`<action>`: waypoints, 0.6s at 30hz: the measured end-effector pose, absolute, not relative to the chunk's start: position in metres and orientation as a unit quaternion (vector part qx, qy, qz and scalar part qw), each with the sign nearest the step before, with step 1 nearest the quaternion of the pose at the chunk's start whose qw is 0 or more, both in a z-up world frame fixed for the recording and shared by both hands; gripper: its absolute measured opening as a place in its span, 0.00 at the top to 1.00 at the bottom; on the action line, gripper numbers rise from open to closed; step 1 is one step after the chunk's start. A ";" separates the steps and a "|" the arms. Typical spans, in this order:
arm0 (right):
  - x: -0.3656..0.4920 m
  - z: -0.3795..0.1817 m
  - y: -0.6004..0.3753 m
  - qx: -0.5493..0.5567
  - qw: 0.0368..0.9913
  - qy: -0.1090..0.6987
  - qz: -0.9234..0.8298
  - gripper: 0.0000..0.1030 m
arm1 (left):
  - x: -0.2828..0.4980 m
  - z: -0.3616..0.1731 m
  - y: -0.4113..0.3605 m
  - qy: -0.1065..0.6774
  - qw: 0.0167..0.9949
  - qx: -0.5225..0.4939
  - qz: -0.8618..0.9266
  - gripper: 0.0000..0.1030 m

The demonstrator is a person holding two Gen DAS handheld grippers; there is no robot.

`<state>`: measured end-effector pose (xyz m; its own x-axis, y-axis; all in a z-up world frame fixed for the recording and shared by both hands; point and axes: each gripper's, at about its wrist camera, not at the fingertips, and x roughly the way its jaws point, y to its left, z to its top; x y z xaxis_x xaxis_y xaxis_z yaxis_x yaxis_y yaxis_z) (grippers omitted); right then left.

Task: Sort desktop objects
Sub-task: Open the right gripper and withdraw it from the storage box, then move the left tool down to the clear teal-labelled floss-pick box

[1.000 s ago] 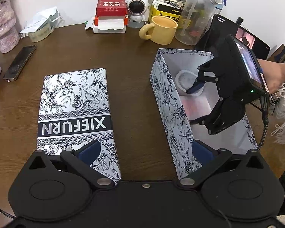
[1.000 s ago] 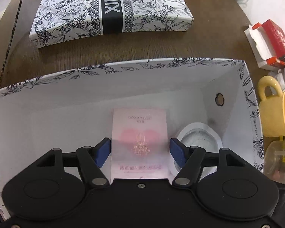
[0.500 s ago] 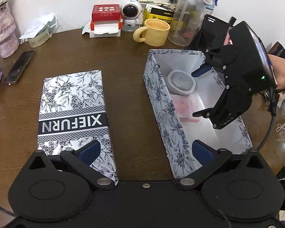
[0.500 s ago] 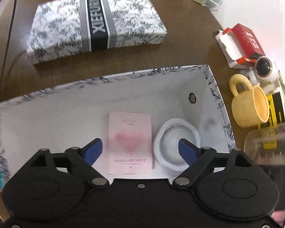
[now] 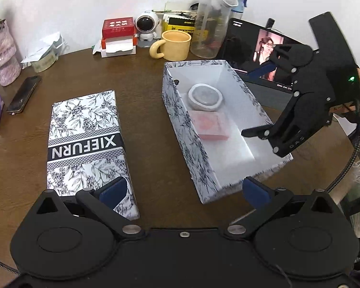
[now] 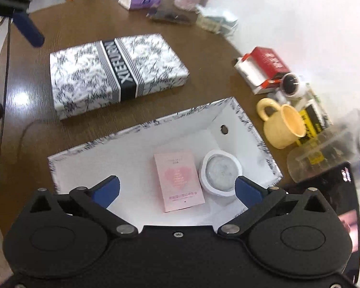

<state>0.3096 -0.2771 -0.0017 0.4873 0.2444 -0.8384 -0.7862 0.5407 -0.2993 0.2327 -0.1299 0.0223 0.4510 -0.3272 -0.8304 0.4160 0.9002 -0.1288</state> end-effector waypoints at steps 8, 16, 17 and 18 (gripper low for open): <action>0.246 0.035 -0.283 -0.321 0.834 0.346 0.284 0.00 | 0.188 0.032 -0.128 0.458 0.853 0.065 -0.241 0.00; 0.167 0.056 -0.287 -0.299 0.863 0.326 0.245 0.00 | 0.138 0.038 -0.129 0.439 0.854 0.080 -0.270 0.00; 0.158 0.058 -0.288 -0.294 0.866 0.325 0.241 0.00 | 0.132 0.039 -0.129 0.436 0.853 0.081 -0.273 0.00; 0.149 0.059 -0.289 -0.290 0.868 0.325 0.238 0.00 | 0.127 0.039 -0.129 0.434 0.853 0.083 -0.276 0.00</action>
<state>0.1494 -0.2887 0.0587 0.6751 0.2246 -0.7027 -0.6020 0.7183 -0.3488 0.1265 -0.1288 0.0387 0.4706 -0.3989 -0.7870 0.5427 0.8341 -0.0983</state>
